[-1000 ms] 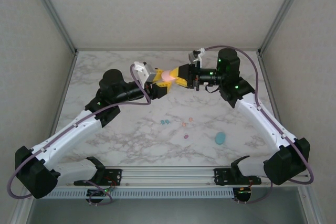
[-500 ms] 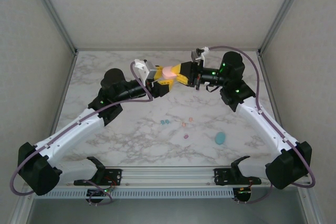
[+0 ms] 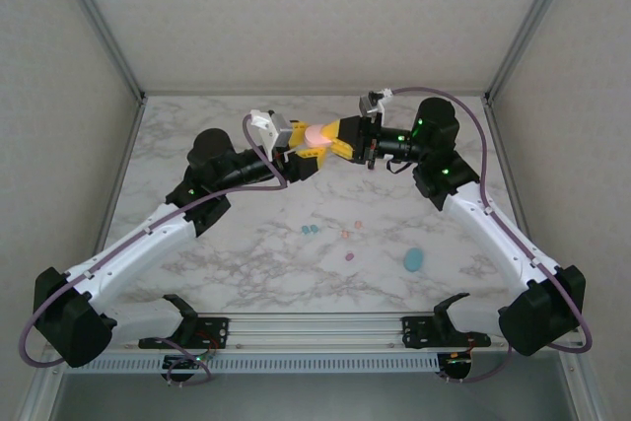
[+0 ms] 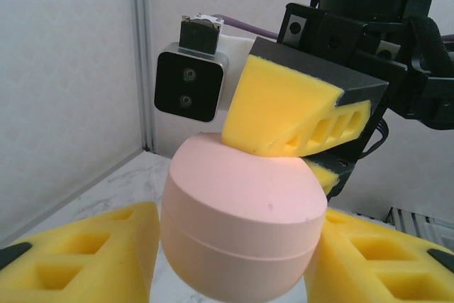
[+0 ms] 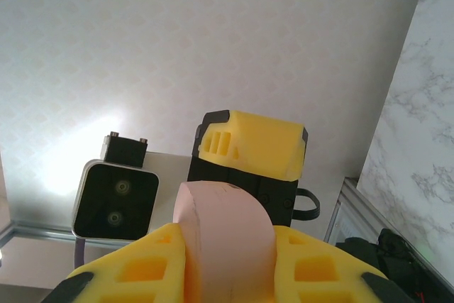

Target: Insert wireless bluetooth earbuds into charging case

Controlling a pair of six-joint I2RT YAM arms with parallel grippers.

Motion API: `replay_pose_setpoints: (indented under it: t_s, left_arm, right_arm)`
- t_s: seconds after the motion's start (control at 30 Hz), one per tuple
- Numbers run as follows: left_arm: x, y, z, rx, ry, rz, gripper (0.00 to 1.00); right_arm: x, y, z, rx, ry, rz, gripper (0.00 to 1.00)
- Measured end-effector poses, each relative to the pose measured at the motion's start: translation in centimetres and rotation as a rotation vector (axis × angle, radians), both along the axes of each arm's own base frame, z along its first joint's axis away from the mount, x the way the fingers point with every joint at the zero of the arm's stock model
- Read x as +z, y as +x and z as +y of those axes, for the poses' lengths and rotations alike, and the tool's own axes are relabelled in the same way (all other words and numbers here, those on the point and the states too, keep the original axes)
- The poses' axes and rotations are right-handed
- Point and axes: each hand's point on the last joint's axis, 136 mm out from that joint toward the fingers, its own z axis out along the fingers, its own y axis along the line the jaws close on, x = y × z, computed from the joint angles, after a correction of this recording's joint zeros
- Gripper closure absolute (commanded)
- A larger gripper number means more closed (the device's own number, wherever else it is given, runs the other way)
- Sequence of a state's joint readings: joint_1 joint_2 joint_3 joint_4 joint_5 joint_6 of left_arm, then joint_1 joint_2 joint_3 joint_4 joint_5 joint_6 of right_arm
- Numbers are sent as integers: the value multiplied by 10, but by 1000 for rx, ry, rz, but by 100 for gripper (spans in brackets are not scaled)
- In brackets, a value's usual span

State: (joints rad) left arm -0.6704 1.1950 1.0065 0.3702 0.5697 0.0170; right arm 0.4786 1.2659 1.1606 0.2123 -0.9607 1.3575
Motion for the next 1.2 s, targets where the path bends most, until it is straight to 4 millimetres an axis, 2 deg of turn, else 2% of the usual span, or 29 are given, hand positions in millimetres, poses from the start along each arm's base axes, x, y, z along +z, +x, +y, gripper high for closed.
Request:
replay_pose_setpoints:
  t_s: [0.6, 0.9, 1.2]
  left_arm:
    - [-5, 2, -2, -5, 9, 9, 52]
    - [-5, 2, -2, -5, 10, 12, 51]
    - [-6, 1, -3, -8, 13, 13, 64]
  right_arm:
    - [-3, 3, 0, -17, -8, 13, 91]
    - [-7, 3, 0, -17, -19, 25, 91]
    - [-8, 3, 0, -22, -21, 27, 89]
